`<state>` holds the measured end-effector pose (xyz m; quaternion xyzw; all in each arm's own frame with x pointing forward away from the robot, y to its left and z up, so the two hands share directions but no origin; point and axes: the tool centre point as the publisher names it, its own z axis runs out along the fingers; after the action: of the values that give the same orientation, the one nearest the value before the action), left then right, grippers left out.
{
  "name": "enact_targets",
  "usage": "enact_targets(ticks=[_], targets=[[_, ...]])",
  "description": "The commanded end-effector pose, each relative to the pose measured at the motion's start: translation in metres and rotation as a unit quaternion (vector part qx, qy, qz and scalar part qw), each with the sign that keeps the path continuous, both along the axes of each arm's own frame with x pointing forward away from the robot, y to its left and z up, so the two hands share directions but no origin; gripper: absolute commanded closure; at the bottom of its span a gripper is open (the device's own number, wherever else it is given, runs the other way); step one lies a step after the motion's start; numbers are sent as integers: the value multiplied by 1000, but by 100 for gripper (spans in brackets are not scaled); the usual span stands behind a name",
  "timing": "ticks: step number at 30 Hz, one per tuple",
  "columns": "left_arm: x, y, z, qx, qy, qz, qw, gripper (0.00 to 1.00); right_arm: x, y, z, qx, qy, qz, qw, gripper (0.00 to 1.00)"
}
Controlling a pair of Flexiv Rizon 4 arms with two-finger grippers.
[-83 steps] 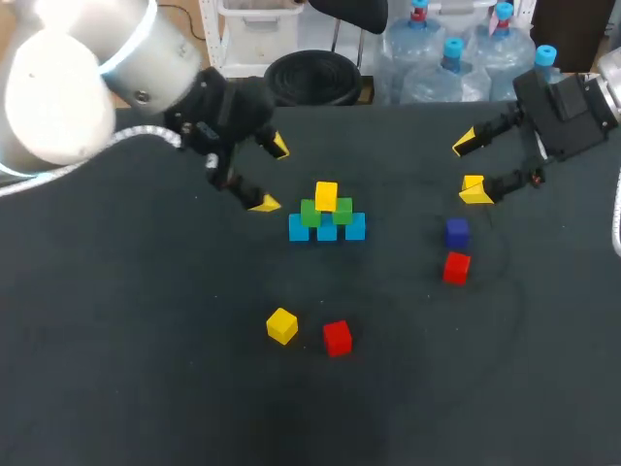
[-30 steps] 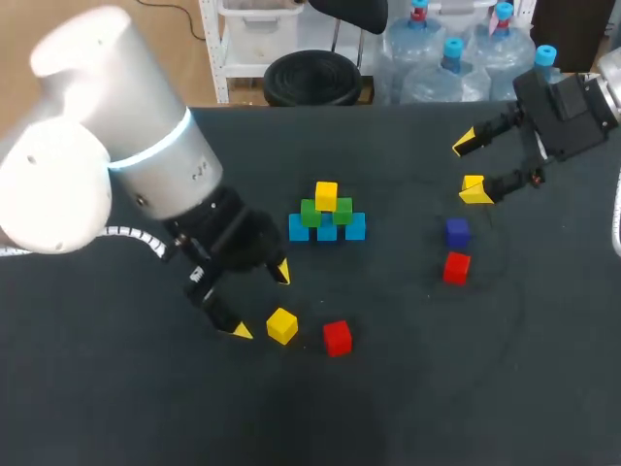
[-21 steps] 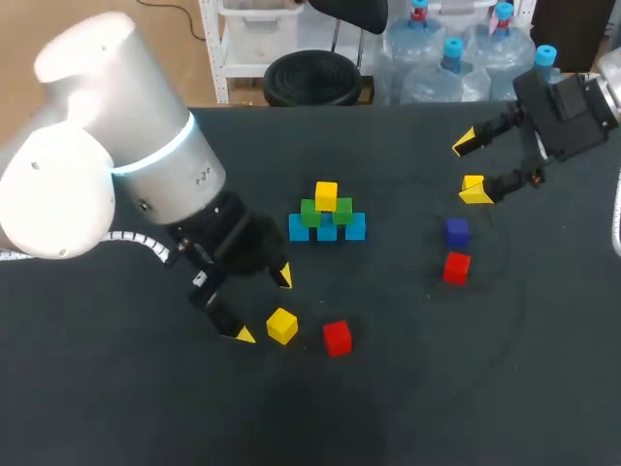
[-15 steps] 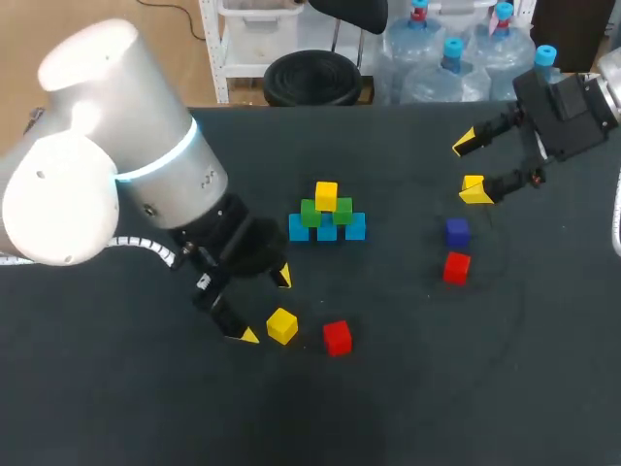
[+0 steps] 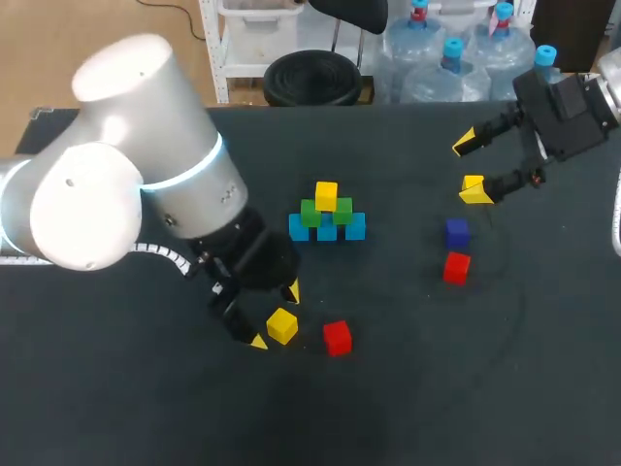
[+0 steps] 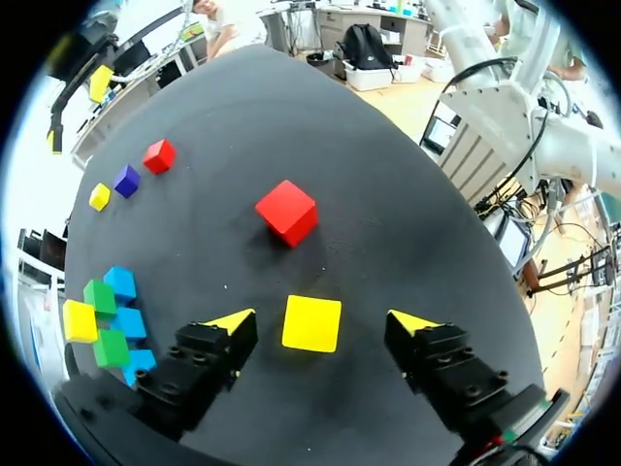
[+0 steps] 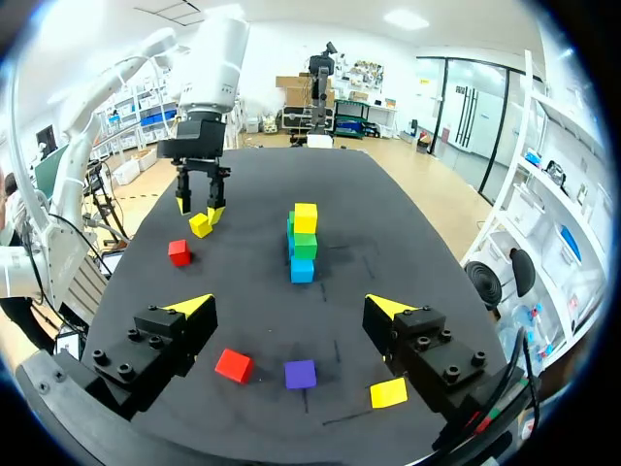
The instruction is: Place the blue cubes, place green cubes on the blue cubes, place the yellow cubes on the green cubes, then place the red cubes on the yellow cubes, and place purple cube on the red cubes.
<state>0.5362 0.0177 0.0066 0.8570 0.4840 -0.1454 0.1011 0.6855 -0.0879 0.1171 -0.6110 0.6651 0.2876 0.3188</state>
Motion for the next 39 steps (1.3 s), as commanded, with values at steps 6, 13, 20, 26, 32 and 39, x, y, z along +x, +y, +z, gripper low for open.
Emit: enact_targets(ticks=[6,13,20,26,32,39], targets=[[4,-1,-2,13,0,-9,1000,25,0,0,-1,1,-1,0,1000,0],[4,-4,-7,21,3,-21,1000,27,0,0,-1,1,-1,0,1000,0],[6,-6,-9,23,2,-27,999,40,0,0,-1,1,-1,0,1000,0],[6,-6,-10,25,2,-29,999,58,0,0,-1,1,-1,0,1000,0],[4,-3,-10,29,1,-28,999,73,0,0,-1,1,-1,0,1000,0],[8,1,-1,33,-7,-16,999,100,0,0,-1,1,-1,0,1000,0]])
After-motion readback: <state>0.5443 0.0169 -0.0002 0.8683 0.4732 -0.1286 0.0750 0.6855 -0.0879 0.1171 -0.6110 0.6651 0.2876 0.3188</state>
